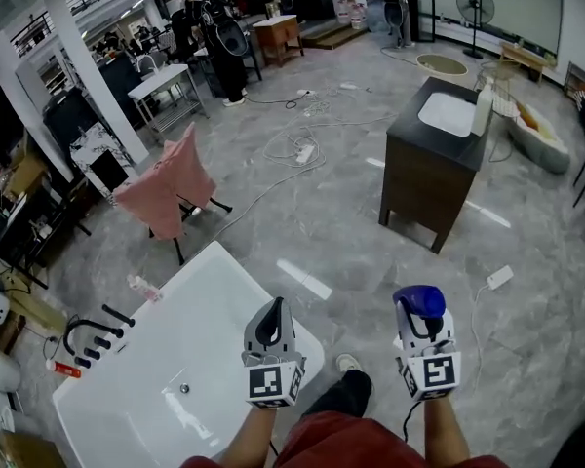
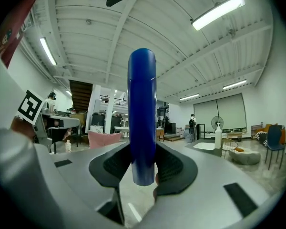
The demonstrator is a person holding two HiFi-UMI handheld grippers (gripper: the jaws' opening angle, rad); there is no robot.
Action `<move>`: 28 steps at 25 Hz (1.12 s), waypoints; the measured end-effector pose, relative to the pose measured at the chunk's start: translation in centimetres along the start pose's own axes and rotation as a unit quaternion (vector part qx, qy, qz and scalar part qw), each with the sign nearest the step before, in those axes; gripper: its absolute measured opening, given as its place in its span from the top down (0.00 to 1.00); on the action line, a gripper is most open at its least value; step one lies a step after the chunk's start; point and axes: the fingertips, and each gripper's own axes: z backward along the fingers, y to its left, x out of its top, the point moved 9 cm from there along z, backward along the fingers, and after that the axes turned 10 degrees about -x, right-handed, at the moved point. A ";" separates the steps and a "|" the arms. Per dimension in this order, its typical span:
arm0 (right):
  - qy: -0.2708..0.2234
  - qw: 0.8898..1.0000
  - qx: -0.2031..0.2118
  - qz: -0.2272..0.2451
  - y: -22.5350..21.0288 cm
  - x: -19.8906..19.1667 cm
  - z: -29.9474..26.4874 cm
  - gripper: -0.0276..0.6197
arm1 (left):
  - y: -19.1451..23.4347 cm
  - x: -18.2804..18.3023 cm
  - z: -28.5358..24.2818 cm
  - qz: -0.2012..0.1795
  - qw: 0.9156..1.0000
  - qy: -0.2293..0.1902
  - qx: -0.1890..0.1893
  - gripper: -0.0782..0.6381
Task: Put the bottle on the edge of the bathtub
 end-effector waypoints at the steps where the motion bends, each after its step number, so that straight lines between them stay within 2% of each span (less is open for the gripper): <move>1: 0.003 1.000 0.005 0.002 -0.2 -0.1 -1.0 0.72 | 0.3 -0.3 -0.8 0.000 1.000 0.001 0.005 0.89; 8: 0.016 0.998 0.057 0.017 0.3 0.8 -11.3 0.72 | 5.3 -1.0 -6.5 0.003 0.998 0.006 0.067 0.89; 15: 0.001 0.990 0.142 0.022 5.2 2.9 -23.9 0.72 | 13.5 -0.8 -9.5 0.009 0.987 0.007 0.158 0.89; 21: -0.006 0.973 0.229 0.032 13.0 3.9 -31.5 0.72 | 20.5 -1.2 -7.5 0.020 0.968 0.005 0.251 0.89; 24: -0.011 0.961 0.273 0.035 17.7 4.3 -34.4 0.72 | 24.1 -1.6 -5.8 0.025 0.956 0.004 0.292 0.89; 28: -0.014 0.944 0.328 0.037 23.0 3.8 -36.2 0.72 | 26.5 -2.3 -2.6 0.024 0.938 0.009 0.345 0.89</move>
